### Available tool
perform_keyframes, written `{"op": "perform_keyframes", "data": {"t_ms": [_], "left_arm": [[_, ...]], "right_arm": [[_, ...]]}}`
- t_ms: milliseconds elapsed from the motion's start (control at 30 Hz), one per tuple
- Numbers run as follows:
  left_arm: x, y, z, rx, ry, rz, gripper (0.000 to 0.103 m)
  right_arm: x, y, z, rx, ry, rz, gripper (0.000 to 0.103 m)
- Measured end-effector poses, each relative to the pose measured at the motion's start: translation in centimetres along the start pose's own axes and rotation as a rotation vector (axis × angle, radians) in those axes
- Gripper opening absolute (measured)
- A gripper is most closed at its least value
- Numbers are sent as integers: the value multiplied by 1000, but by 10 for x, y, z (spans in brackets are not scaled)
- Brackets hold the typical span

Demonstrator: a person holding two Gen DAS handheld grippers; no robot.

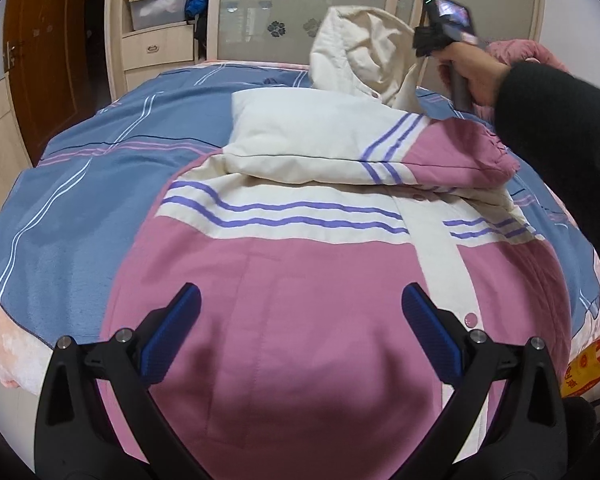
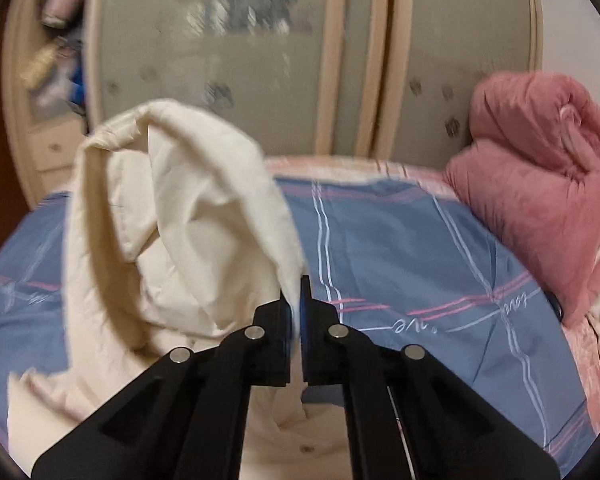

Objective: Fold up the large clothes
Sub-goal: 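Grasp the cream hood with the right tool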

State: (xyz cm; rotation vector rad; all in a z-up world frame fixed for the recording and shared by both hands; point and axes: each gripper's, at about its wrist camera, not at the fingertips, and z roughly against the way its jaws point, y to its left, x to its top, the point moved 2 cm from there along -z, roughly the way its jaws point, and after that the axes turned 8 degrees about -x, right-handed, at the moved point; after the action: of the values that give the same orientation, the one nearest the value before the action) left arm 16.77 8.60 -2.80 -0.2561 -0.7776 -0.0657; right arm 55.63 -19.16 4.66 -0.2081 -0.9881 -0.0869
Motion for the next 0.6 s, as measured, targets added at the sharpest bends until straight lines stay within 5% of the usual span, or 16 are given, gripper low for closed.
{"op": "perform_keyframes", "data": {"t_ms": [133,367,533,567,600], "left_arm": [[-3,-7,-5,-4,12,-4,101],[-5,-12,-11,-79,14,31,101],[-2,-8,-16,-201,0,128,101],[-2,-6,-17,-224,-8,154,101],[-3,-3,-18,-255,-25,184,101]], "right_arm": [[-51,-41,57,65,-41,4,2],[-176,-91,78,102,61,-103,2],[-207,-92,78,123,80,-185,6],[-205,-93,83,141,75,-196,25],[-202,-92,89,159,69,-201,62]]}}
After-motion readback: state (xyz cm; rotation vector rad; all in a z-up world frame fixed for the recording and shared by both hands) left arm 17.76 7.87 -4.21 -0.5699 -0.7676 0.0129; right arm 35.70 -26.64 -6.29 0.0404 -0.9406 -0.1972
